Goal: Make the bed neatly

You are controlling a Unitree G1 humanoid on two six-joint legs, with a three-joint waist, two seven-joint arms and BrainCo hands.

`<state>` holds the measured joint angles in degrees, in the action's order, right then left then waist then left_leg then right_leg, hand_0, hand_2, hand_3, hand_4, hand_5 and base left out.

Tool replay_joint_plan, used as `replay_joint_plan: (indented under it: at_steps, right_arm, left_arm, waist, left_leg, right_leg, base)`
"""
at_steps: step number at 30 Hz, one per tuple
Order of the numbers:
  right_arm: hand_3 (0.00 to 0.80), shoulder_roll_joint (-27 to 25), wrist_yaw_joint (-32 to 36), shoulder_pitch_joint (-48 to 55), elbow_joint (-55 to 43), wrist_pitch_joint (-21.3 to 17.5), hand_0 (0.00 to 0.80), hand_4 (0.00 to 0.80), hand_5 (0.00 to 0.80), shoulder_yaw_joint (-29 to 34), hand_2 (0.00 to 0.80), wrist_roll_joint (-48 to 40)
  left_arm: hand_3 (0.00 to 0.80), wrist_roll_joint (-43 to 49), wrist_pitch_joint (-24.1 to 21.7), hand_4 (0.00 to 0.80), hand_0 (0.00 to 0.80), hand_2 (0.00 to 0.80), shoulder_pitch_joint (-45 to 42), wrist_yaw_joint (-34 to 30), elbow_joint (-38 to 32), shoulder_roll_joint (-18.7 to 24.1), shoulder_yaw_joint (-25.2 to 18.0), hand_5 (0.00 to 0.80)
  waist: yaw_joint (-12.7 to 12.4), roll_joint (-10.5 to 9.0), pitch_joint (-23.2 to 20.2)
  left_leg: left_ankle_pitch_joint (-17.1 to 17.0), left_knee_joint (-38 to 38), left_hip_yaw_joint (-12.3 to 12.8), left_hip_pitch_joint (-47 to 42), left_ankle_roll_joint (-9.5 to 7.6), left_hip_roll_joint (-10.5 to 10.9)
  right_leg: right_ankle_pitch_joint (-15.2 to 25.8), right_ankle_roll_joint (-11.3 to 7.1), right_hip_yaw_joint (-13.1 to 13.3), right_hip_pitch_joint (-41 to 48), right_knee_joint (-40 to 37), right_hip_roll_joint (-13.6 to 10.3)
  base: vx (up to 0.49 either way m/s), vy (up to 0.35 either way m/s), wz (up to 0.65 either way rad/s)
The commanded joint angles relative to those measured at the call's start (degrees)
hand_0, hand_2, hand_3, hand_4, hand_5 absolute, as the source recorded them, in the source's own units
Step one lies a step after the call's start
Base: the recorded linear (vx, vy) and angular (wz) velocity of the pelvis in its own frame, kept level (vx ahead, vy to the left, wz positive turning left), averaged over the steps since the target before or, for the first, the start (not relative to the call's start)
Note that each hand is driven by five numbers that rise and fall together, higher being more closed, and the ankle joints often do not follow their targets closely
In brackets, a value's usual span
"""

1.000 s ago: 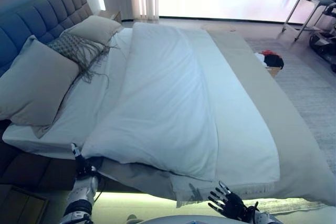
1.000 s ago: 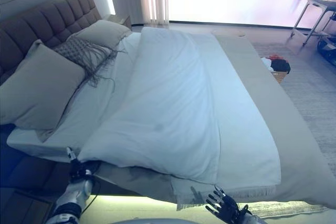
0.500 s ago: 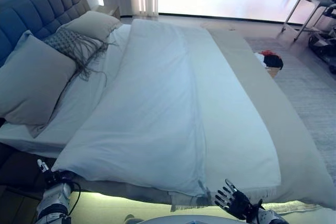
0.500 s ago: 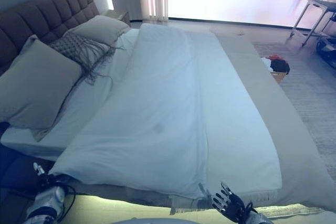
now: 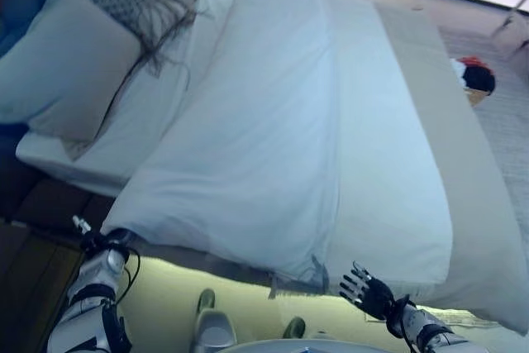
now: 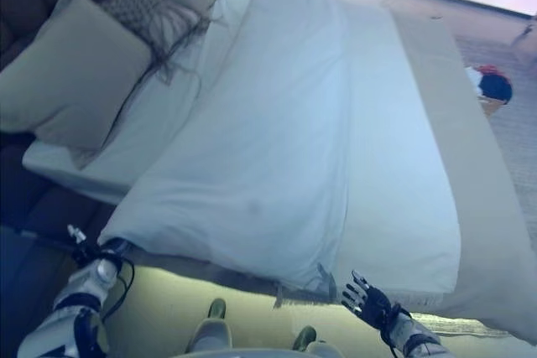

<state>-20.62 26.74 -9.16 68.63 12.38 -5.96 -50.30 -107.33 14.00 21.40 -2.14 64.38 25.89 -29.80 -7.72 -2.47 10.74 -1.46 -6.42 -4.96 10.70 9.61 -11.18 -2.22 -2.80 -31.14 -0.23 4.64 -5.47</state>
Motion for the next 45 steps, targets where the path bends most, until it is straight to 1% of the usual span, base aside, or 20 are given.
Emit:
replay_joint_plan:
  at_steps: [1,5,7,8,9,10,11,14,17,19,21,25,29,31,32,35,36,39,42,45]
  right_arm:
    - [0.000,0.84,1.25,-1.95,-1.76,-1.40,0.000,0.000,0.000,0.60,0.000,-2.93]
    - [0.000,-0.22,1.23,-3.77,-3.75,-1.02,0.000,0.000,0.000,0.09,0.000,-3.62]
    - [0.000,-1.33,0.60,-4.99,-4.70,-0.45,0.000,0.000,0.000,0.28,0.000,-4.13]
    - [0.000,-1.93,0.62,-5.30,-4.90,-0.19,0.000,0.000,0.000,0.70,0.000,-3.96]
    - [0.000,-2.46,0.53,-5.54,-5.03,0.00,0.000,0.000,0.000,1.17,0.000,-3.68]
    - [0.000,-3.23,0.54,-5.84,-5.05,0.35,0.000,0.000,0.000,1.58,0.000,-3.42]
    - [0.000,-4.05,0.44,-6.17,-4.90,0.76,0.000,0.000,0.000,2.09,0.000,-3.08]
    - [0.000,-5.58,-0.04,-6.83,-4.42,1.35,0.000,0.000,0.000,2.89,0.000,-2.47]
    - [0.000,-7.83,0.68,-7.72,-2.68,2.03,0.000,0.000,0.000,3.66,0.000,-1.22]
    - [0.000,-8.90,1.69,-8.34,-1.57,1.96,0.000,0.000,0.000,3.50,0.000,-0.32]
    - [0.000,-9.25,2.69,-9.17,-0.78,1.25,0.000,0.000,0.000,2.48,0.000,-0.13]
    - [0.000,-9.42,3.89,-10.91,-1.85,0.22,0.000,0.000,0.000,0.80,0.000,0.22]
    - [0.000,-10.25,4.16,-13.73,-2.72,1.52,0.000,0.000,0.000,-0.24,0.000,1.06]
    - [0.000,-10.68,4.58,-14.71,-3.39,2.22,0.000,0.000,0.000,-0.65,0.000,0.97]
    - [0.000,-10.77,4.66,-15.24,-4.06,2.60,0.000,0.000,0.000,-0.92,0.000,0.89]
    - [0.000,-11.27,4.39,-15.86,-5.45,3.32,0.000,0.000,0.000,-1.06,0.000,0.64]
    - [0.000,-11.57,4.03,-16.05,-6.40,3.77,0.000,0.000,0.000,-1.09,0.000,0.62]
    - [0.000,-12.44,3.08,-16.14,-8.22,4.67,0.000,0.000,0.000,-0.78,0.000,0.24]
    - [0.000,-12.68,3.11,-15.90,-8.73,4.29,0.000,0.000,0.000,-0.43,0.000,0.12]
    - [0.000,-12.75,3.19,-16.03,-9.23,4.16,0.000,0.000,0.000,-0.32,0.000,-0.48]
  left_arm:
    - [0.000,-5.67,-17.12,0.000,0.000,0.000,-10.57,-4.21,-1.16,19.28,-8.33,0.000]
    - [0.000,-5.67,-18.27,0.000,0.000,0.000,-9.19,-4.76,-0.12,19.06,-7.17,0.000]
    - [0.000,-5.67,-19.89,0.000,0.000,0.000,-8.87,-4.72,0.30,18.68,-6.72,0.000]
    - [0.000,-5.67,-20.68,0.000,0.000,0.000,-9.01,-4.55,0.63,18.48,-6.77,0.000]
    - [0.000,-5.67,-21.37,0.000,0.000,0.000,-9.26,-4.40,0.92,18.20,-7.01,0.000]
    - [0.000,-5.67,-21.72,0.000,0.000,0.000,-9.75,-4.13,1.07,17.99,-7.44,0.000]
    - [0.000,-5.67,-22.22,0.000,0.000,0.000,-10.32,-3.98,1.39,17.92,-8.11,0.000]
    - [0.000,-5.67,-22.58,0.000,0.000,0.000,-12.00,-3.24,1.91,17.59,-9.93,0.000]
    - [0.000,-5.67,-20.01,0.000,0.000,0.000,-14.04,-4.55,3.68,17.09,-11.82,0.000]
    - [0.000,-5.67,-17.28,0.000,0.000,0.000,-14.14,-6.85,4.83,17.06,-11.59,0.000]
    - [0.000,-5.67,-15.00,0.000,0.000,0.000,-12.85,-9.22,5.52,17.01,-10.12,0.000]
    - [0.000,-5.67,-14.54,0.000,0.000,0.000,-9.79,-9.11,4.58,16.01,-6.98,0.000]
    - [0.000,-5.67,-11.98,0.000,0.000,0.000,-8.79,-10.05,4.98,14.83,-4.87,0.000]
    - [0.000,-5.67,-10.99,0.000,0.000,0.000,-8.73,-10.60,4.97,14.13,-3.21,0.000]
    - [0.000,-5.67,-9.65,0.000,0.000,0.000,-8.70,-11.09,4.94,13.77,-1.72,0.000]
    - [0.000,-1.03,-7.83,0.000,0.000,0.000,-8.32,-11.43,4.53,12.37,-0.07,0.000]
    - [0.000,-0.34,-5.77,0.000,0.000,0.000,-8.29,-12.47,3.92,11.59,0.92,0.000]
    - [0.000,3.17,-1.85,0.000,0.000,0.000,-9.27,-16.18,2.89,8.95,3.47,0.000]
    - [0.000,6.30,-0.19,0.000,0.000,0.000,-10.23,-18.91,2.41,6.38,6.10,0.000]
    - [0.000,7.65,1.19,0.000,0.000,0.000,-11.33,-20.47,2.34,4.60,7.61,0.000]
  waist:
    - [-8.56,-2.83,4.65]
    - [-8.05,-3.29,7.23]
    - [-7.68,-3.18,8.58]
    - [-7.34,-3.07,8.74]
    - [-7.18,-2.90,9.09]
    - [-7.20,-2.69,9.77]
    - [-7.04,-2.58,9.97]
    - [-7.04,-2.23,10.66]
    - [-7.11,-1.78,11.20]
    - [-7.14,-1.62,11.66]
    - [-7.17,-1.74,11.91]
    - [-6.94,-1.97,12.53]
    - [-6.93,-2.10,12.50]
    - [-6.83,-2.26,12.51]
    - [-6.61,-2.32,12.54]
    - [-6.40,-2.25,12.49]
    - [-6.19,-2.20,12.50]
    - [-6.02,-2.02,12.58]
    - [-6.24,-2.06,12.59]
    - [-6.60,-2.30,12.61]
  left_leg:
    - [6.80,-9.60,1.42,2.63,-3.75,5.07]
    - [8.33,-14.85,2.08,6.11,-4.41,5.19]
    - [9.83,-18.78,2.60,8.57,-4.93,5.21]
    - [11.56,-20.26,2.27,9.06,-4.92,5.10]
    - [11.81,-21.45,2.36,10.06,-5.23,5.18]
    - [11.36,-22.86,2.90,11.43,-5.69,5.30]
    - [12.92,-24.13,2.49,11.88,-5.67,5.36]
    - [13.72,-26.22,2.64,13.75,-6.00,5.57]
    - [14.30,-28.03,2.58,15.55,-6.28,5.72]
    - [14.74,-29.53,2.44,16.98,-6.51,5.81]
    - [15.17,-31.11,2.43,18.62,-6.73,5.75]
    - [16.00,-34.58,2.27,22.13,-6.83,5.64]
    - [16.56,-36.94,1.95,24.76,-7.08,5.54]
    - [16.72,-38.06,1.95,25.71,-7.17,5.31]
    - [16.85,-38.73,1.96,26.17,-7.18,5.10]
    - [17.29,-40.30,1.86,27.52,-7.29,5.02]
    - [17.45,-41.03,1.74,28.02,-7.41,5.10]
    - [17.85,-42.80,1.51,29.56,-7.66,5.25]
    - [18.07,-44.17,1.23,30.88,-7.95,5.49]
    - [18.25,-45.37,0.81,31.93,-8.03,5.50]
  right_leg:
    - [-0.78,-4.73,6.32,-2.98,8.72,-11.13]
    - [-1.46,-4.57,7.15,-6.06,13.19,-12.24]
    - [-2.70,-4.17,7.98,-8.76,17.49,-13.06]
    - [-4.29,-4.55,9.23,-9.66,19.58,-13.17]
    - [-4.75,-4.40,9.66,-10.96,21.28,-13.62]
    - [-4.45,-3.76,9.49,-12.55,22.82,-14.40]
    - [-5.95,-4.24,10.70,-13.37,24.54,-14.38]
    - [-7.01,-4.15,11.58,-16.07,27.49,-15.21]
    - [-8.08,-3.95,12.41,-18.88,30.66,-16.03]
    - [-8.63,-3.68,12.84,-20.59,32.72,-16.49]
    - [-9.14,-3.42,12.90,-22.24,34.62,-16.96]
    - [-10.75,-3.13,13.39,-25.90,38.75,-17.09]
    - [-12.76,-2.60,13.90,-29.10,42.26,-16.84]
    - [-13.36,-2.40,13.93,-30.19,43.60,-16.78]
    - [-13.72,-2.17,14.04,-30.75,44.39,-16.69]
    - [-14.50,-1.67,14.54,-32.29,46.09,-16.55]
    - [-14.87,-1.43,14.77,-32.94,47.01,-16.44]
    - [-15.73,-0.82,15.15,-34.59,49.06,-16.30]
    - [-16.07,-0.49,15.06,-35.79,50.35,-16.15]
    - [-16.30,-0.22,14.81,-36.48,51.15,-16.00]
  base:
    - [-0.089,0.006,0.08]
    - [-0.109,0.048,0.29]
    - [-0.076,0.104,0.49]
    - [-0.023,0.129,0.33]
    - [-0.090,0.151,0.22]
    - [-0.093,0.159,0.13]
    - [-0.085,0.147,0.03]
    - [-0.061,0.131,-0.07]
    - [-0.087,0.135,-0.08]
    - [-0.087,0.094,-0.07]
    - [-0.091,0.044,-0.07]
    - [-0.106,0.027,0.02]
    - [-0.092,0.044,0.02]
    - [-0.063,0.012,0.02]
    - [-0.067,0.006,0.04]
    - [-0.072,0.011,0.06]
    - [-0.061,0.017,0.04]
    - [-0.070,0.018,0.05]
    - [-0.046,-0.028,0.03]
    - [-0.037,-0.063,0.04]
